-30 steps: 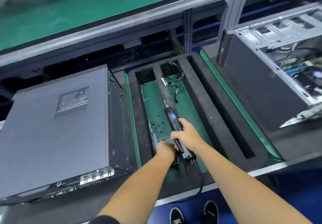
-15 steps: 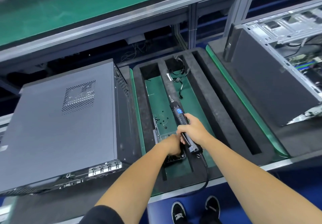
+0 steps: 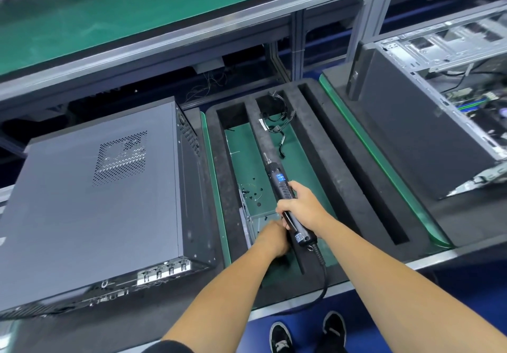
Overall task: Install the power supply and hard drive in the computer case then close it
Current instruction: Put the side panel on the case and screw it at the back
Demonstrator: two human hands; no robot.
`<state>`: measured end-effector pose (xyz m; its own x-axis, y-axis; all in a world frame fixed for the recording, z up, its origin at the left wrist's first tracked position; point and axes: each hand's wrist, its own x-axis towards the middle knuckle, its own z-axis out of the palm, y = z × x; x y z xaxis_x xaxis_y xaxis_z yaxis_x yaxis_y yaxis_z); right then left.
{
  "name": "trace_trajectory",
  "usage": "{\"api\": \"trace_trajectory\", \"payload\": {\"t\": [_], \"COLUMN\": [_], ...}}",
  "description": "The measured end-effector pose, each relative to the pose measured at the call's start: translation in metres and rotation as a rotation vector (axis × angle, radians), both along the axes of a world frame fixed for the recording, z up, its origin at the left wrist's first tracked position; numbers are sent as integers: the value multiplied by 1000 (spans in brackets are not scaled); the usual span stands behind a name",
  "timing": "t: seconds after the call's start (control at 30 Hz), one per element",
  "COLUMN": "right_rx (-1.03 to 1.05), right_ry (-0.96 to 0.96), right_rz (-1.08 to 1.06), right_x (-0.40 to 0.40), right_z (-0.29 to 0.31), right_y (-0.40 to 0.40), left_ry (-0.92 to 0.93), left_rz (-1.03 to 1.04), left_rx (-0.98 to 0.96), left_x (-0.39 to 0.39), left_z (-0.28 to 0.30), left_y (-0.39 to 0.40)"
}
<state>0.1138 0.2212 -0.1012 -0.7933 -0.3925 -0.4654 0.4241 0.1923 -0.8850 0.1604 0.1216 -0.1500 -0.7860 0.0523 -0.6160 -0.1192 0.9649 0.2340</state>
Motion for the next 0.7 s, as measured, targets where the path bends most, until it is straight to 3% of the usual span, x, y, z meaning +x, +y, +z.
{"api": "trace_trajectory", "payload": {"t": [0.17, 0.27, 0.5, 0.7], "right_rx": [9, 17, 29, -88], "right_ry": [-2, 8, -18, -64], "right_rz": [13, 14, 15, 60], "right_x": [0, -1, 6, 20], "right_z": [0, 1, 8, 36], "right_y": [1, 1, 0, -9], "left_ry": [-62, -39, 255, 451], "left_rz": [-59, 6, 544, 1121], "left_rx": [-52, -22, 226, 769], "left_x": [1, -9, -30, -39], "left_z": [4, 24, 76, 116], "left_y": [-2, -5, -43, -72]}}
